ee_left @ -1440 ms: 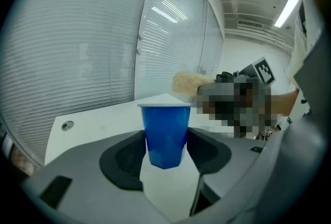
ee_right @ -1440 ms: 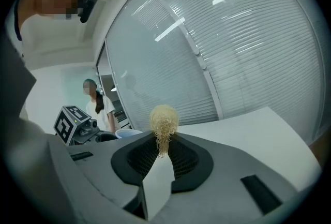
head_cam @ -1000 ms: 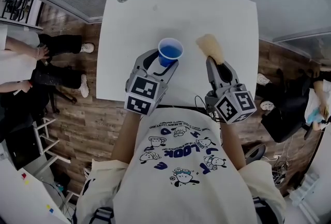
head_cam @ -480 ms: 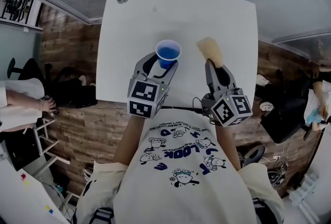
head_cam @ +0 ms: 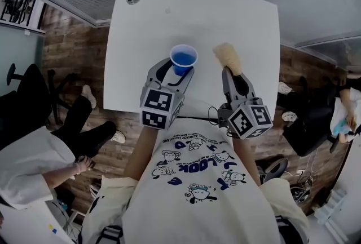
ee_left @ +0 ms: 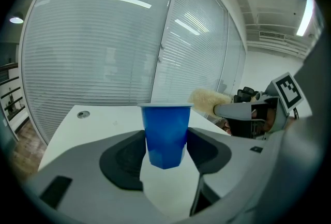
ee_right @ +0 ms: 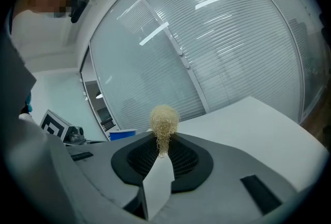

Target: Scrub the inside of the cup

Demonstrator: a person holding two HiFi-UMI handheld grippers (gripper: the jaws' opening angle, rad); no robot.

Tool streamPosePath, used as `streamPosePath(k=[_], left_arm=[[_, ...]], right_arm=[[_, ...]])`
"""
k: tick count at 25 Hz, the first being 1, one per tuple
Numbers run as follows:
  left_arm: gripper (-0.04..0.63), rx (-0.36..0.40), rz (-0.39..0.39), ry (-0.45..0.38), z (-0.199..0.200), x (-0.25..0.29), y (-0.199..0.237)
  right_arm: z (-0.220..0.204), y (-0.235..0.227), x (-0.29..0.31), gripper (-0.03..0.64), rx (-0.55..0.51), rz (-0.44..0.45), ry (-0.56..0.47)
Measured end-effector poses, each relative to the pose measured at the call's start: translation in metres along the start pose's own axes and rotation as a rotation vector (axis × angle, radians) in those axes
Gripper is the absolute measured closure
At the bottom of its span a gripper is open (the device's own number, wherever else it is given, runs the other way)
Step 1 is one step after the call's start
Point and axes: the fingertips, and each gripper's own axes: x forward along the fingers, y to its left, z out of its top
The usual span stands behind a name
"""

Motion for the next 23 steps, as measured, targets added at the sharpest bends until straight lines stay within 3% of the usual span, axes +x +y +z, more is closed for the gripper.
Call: streamPosePath(k=[23], left_arm=[[0.316, 0.022, -0.01, -0.005, -0.004, 0.002, -0.012]], right_arm=[[-0.005, -0.003, -0.009, 0.563, -0.003, -0.009, 0.003]])
